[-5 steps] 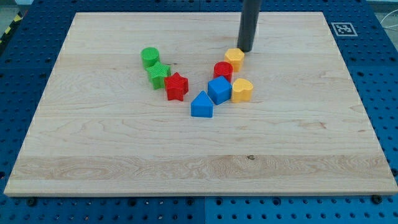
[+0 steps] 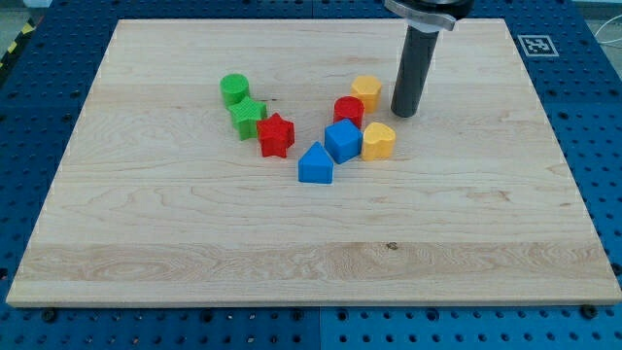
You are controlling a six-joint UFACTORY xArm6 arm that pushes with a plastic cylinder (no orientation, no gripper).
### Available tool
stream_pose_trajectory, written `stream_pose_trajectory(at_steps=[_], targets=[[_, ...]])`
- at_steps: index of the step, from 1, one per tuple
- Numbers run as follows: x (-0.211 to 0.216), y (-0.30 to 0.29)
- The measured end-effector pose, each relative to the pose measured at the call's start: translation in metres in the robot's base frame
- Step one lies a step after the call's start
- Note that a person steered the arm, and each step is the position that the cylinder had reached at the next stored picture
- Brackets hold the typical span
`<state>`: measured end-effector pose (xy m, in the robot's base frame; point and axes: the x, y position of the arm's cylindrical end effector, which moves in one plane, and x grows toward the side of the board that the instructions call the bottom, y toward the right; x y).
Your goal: Separate the yellow heart from the blue cube
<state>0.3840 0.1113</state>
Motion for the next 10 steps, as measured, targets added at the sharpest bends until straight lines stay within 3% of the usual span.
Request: stream_pose_trajectory(at_steps=[7,8,10], targets=[[0.066,-0.006],[0.065,-0.004],[0.018,-0.002]])
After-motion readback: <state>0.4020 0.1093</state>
